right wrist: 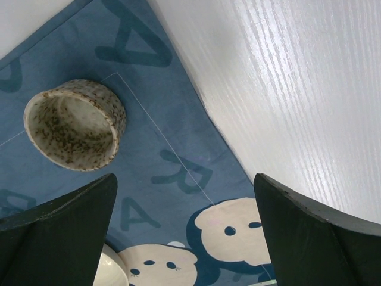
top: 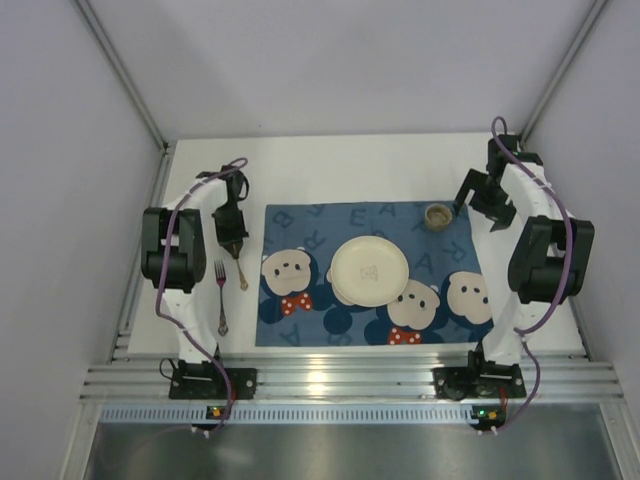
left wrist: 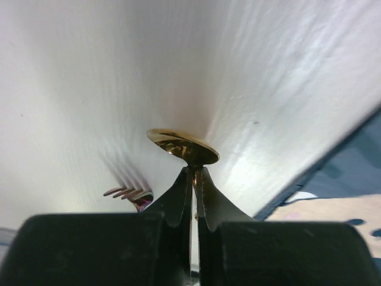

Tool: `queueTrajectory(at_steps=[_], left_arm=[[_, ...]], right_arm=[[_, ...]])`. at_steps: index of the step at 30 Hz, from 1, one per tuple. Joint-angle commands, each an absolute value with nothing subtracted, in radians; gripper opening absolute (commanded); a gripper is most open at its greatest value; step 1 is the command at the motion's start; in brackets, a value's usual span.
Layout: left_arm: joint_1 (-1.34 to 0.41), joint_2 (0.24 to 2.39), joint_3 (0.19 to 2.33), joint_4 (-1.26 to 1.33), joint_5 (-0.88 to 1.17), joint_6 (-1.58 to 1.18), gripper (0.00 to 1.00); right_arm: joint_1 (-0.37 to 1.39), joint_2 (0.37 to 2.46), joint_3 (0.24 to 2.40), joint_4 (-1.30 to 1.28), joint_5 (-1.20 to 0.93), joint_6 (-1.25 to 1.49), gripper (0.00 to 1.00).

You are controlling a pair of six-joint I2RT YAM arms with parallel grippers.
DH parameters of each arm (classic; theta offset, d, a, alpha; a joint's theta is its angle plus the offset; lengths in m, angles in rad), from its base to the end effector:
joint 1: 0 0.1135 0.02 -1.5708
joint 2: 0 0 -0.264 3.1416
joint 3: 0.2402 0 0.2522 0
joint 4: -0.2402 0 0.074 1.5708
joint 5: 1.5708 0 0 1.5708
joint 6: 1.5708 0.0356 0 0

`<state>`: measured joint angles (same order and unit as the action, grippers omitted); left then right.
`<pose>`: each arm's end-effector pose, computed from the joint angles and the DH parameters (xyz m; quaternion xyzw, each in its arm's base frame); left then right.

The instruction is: Set the dinner table for one person

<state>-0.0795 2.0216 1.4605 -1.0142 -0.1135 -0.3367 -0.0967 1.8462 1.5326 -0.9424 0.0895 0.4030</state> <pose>0.3730 -0.0257 0.1622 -0.1279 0.9902 0.0560 0.0095 0.3751 -0.0396 0.2450 0.2508 0.9543 -0.0198 0.1615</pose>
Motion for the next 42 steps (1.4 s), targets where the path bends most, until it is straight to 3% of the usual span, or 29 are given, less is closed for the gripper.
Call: queueTrajectory(at_steps=[1,11,23,31,42], left_arm=[[-0.107,1.905,1.529,-0.92,-0.057,-0.321,0.0],[-0.264,1.839,1.532,-0.874,-0.005,-0.299,0.0],[-0.48,1.858,1.644,-0.836,0.219,-0.412,0.0],[-0.682,2.1,2.011,-0.828,0.34,-0.61,0.0],[-0.92,2.302,2.081,-0.528,0.309,-0.828,0.0]], right_arm=[[-0.104,1.781,1.529,-0.922,0.071,0.414,0.98],[-0.104,1.712,1.46,-0.911,0.078,0.426,0.98],[-0.106,1.614,1.388,-0.925,0.087,0.417,1.0],[-0.103,1.506,1.371,-1.026,0.09,0.429,1.0],[-0.101,1.221,1.384,-1.184,0.121,0.483,1.0]])
